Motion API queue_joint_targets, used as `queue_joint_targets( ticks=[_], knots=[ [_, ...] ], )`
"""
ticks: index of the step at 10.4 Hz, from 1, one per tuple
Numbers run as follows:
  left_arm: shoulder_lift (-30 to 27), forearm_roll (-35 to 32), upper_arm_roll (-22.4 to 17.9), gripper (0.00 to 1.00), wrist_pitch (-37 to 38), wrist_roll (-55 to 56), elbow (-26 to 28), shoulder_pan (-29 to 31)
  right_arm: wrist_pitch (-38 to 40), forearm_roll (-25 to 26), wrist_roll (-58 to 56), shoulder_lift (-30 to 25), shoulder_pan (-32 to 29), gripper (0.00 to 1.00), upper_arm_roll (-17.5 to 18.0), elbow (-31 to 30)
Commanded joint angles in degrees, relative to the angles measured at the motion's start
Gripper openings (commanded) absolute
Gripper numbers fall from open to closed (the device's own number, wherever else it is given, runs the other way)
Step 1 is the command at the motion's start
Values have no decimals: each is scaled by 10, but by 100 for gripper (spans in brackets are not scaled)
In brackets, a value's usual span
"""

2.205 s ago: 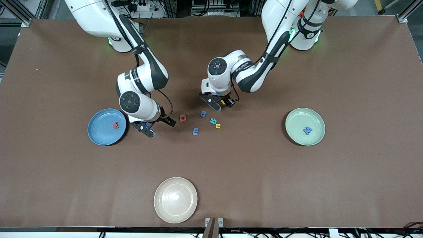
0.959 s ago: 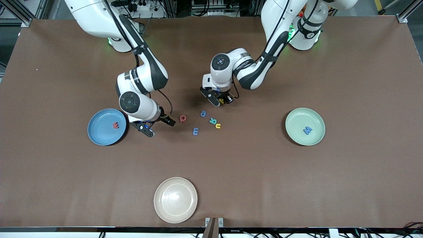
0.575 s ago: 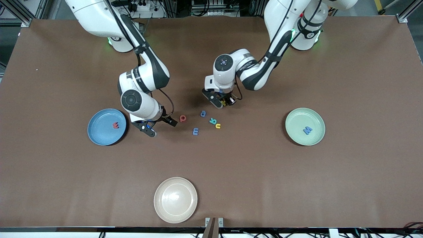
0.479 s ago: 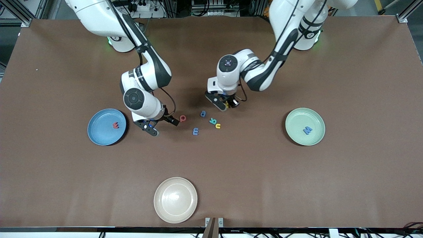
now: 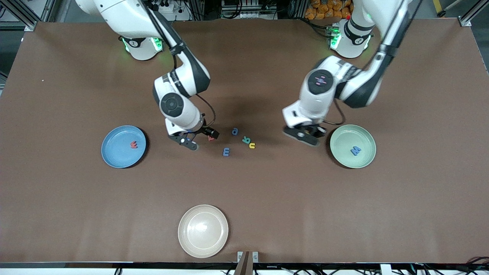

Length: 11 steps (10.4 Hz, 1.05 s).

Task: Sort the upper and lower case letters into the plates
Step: 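Carry the yellow H into the green plate and open the left gripper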

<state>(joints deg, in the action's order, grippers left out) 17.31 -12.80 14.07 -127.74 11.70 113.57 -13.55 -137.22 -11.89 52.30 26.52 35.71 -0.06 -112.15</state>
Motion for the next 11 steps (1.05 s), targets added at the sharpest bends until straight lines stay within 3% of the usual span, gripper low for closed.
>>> queue_joint_targets(
  ticks=[1, 4, 7, 8, 9, 11],
  knots=[
    [-1, -8, 8, 0, 8, 0, 31, 75, -36, 7, -2, 0, 45, 100, -4, -23],
    [10, -8, 3, 0, 10, -1, 62, 125, -32, 15, -4, 18, 61, 100, -3, -2],
    [31, -8, -25, 2, 10, -3, 67, 133, -6, 18, -3, 42, 75, 100, -6, 53],
    [34, -8, -29, 40, 10, -15, 65, 133, -6, 23, -1, 65, 84, 100, -6, 74],
    [35, -8, -30, 99, 10, -20, 63, 133, -8, 53, 5, 78, 95, 100, -7, 78],
    [35, -8, -30, 100, 10, -20, 61, 133, -7, 78, 13, 82, 89, 100, -6, 81]
  ],
)
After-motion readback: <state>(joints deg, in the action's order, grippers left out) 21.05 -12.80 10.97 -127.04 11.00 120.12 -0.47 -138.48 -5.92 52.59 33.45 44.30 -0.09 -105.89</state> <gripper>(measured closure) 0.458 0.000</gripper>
